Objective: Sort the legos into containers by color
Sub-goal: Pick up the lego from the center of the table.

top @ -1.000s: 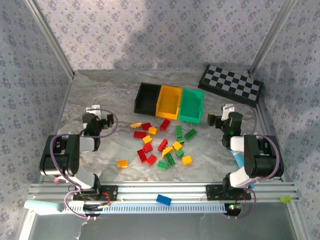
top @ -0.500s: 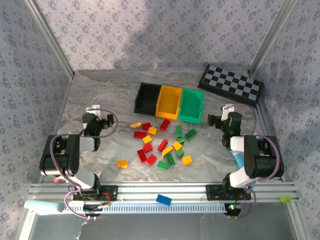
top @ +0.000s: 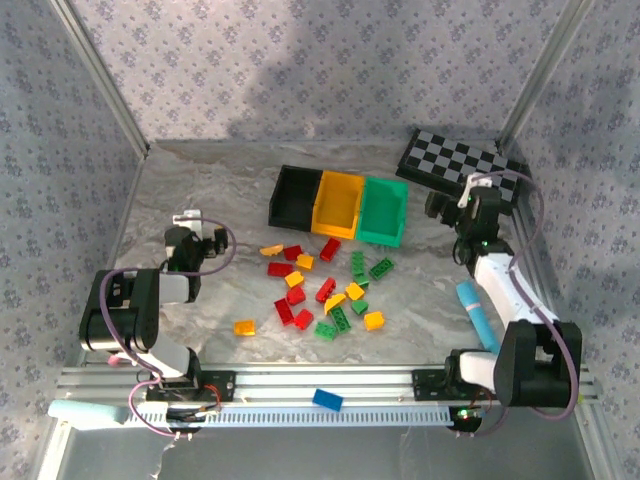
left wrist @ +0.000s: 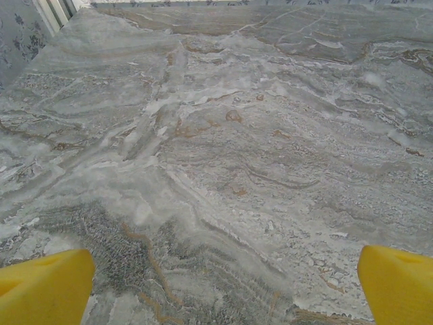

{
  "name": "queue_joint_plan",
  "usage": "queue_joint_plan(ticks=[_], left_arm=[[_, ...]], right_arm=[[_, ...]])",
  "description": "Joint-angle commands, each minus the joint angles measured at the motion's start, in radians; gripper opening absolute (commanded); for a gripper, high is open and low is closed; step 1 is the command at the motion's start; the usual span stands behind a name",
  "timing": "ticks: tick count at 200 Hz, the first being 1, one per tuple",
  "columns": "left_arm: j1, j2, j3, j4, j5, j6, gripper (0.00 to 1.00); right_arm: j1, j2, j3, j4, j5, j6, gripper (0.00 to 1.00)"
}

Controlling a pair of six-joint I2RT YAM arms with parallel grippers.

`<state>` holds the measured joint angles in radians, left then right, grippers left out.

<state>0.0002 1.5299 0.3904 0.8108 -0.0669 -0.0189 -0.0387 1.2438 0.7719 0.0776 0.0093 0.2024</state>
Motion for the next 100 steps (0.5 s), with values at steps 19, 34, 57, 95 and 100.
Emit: queue_joint_plan(ticks=[19,34,57,95,100], left_arm=[[-0.030,-0.144,0.177,-0.411,-0.105,-0.047,1.00],[-0.030,-0.190,0.281,-0.640,-0.112,-0.133,1.00],[-0.028,-0.264,0.306,-0.762,-0.011,-0.246,1.00],[-0.028,-0.355,0.262,-0.837,0.171,-0.396,1.00],[-0.029,-0.360,0.260,-0.850,0.190,-0.407,1.00]], right_arm=[[0.004,0.079,0.023,-0.219,-0.028,0.126,1.00],[0.007,0.082,0.017,-0.211,-0.009,0.132,1.00],[0.028,0.072,-0.019,-0.150,0.035,0.130,1.00],[0.091,0.089,-0.056,-0.085,0.193,0.136,1.00],[0.102,0.089,-0.061,-0.076,0.212,0.137,1.00]])
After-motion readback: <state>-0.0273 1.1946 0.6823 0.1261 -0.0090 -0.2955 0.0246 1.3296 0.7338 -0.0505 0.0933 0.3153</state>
